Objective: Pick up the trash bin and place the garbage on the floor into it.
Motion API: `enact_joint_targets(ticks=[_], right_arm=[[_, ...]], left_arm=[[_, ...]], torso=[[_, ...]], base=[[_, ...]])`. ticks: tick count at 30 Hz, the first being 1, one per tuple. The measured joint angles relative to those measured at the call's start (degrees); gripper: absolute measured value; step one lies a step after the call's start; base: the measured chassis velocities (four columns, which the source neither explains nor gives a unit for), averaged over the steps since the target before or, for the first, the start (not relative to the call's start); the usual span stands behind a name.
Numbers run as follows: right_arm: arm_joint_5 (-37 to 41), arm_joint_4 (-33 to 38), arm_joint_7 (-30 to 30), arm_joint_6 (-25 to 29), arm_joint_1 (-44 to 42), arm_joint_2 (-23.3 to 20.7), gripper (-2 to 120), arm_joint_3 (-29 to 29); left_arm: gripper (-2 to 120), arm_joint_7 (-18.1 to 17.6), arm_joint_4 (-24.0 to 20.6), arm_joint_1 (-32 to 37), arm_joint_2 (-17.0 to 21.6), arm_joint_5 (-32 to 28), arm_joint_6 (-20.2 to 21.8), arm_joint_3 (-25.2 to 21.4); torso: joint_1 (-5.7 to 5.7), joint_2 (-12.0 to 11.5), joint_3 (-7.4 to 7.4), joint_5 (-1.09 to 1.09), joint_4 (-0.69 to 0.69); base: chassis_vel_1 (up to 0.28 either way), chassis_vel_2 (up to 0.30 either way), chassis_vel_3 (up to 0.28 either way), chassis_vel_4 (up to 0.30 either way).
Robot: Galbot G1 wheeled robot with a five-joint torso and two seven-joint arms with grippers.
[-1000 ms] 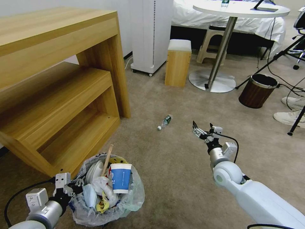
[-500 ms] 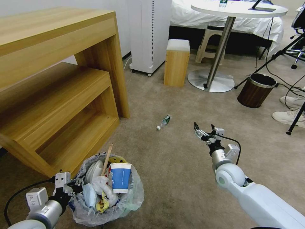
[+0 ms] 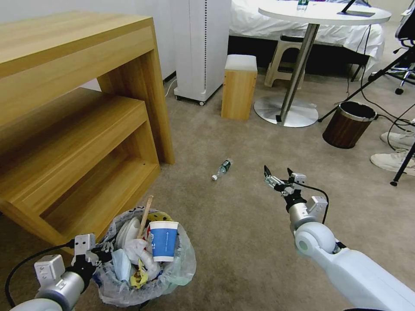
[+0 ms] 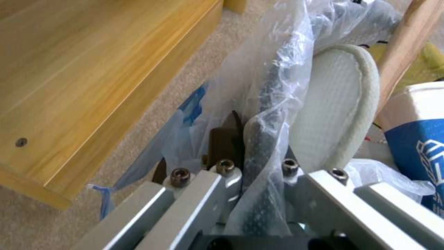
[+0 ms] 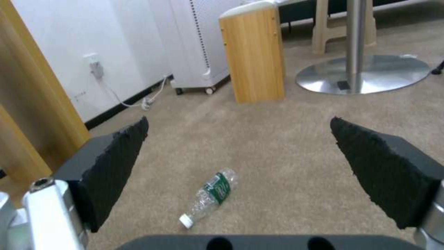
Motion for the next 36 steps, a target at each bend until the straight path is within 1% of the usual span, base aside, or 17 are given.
enact_joint_targets(ticks=[11, 36], right_arm=[[0.0, -0.7, -0.4, 0.0, 0.9, 0.2, 100, -0.8], [-0.2, -1.5, -1.3, 0.2, 1.2, 0.5, 100, -1.3]], left_arm=[[1, 0.0, 0.2, -0.2, 0.0, -0.1, 0.0, 0.0], [1, 0.0, 0.6, -0.6, -0.1, -0.3, -0.2, -0.1]], torso=[[0.00, 0.0, 0.00, 0.00, 0.00], [0.00, 0.0, 0.00, -0.01, 0.00]], base=[[-0.063, 0.059, 0.062, -0.046], [-0.118, 0.119, 0.112, -0.113]])
